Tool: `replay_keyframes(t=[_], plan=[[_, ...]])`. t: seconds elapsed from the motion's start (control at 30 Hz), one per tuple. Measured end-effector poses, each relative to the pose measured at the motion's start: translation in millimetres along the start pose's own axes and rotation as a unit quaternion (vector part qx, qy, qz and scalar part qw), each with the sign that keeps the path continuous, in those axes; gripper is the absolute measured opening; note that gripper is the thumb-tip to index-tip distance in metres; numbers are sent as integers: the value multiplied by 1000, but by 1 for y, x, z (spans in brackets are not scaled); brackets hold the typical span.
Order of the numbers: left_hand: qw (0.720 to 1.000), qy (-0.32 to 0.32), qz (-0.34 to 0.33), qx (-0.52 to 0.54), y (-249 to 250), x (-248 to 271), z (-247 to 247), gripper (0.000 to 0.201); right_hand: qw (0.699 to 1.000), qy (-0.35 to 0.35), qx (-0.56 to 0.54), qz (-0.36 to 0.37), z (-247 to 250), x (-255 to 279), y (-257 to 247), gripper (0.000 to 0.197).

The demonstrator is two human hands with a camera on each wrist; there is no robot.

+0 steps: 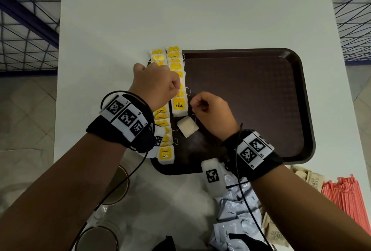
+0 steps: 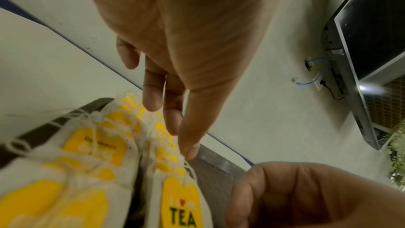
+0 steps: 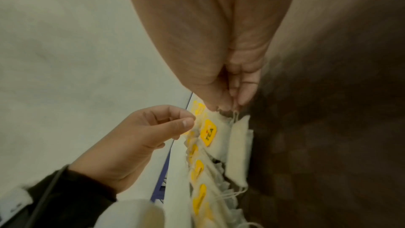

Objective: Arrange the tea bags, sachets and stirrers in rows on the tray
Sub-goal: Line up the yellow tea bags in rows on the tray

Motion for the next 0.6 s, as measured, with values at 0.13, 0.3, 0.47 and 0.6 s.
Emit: replay_keyframes(t=[0.13, 0.3, 0.47, 0.6], plan=[[1000, -22, -8, 3, 2, 5, -1, 14, 988, -31, 100, 117, 2, 12, 11, 38], [999, -13, -1, 29, 0, 7, -4, 12, 977, -42, 131, 163, -13, 24, 10, 16], [981, 43, 34, 187, -12, 13, -1, 17, 993, -36, 71, 92, -15, 15, 1, 21], [969, 65, 60, 231, -14, 18, 2, 16, 999, 25, 6, 41, -9, 8, 0, 26]])
Point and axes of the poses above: each hand's wrist, its own x-axis away from the middle knuckle, its own z-axis out of the back of the hand, y = z × x, the point moved 5 cm from there along -x, towards the middle knuckle, and after that the axes turned 12 degrees about -z, right-handed, at the moved point
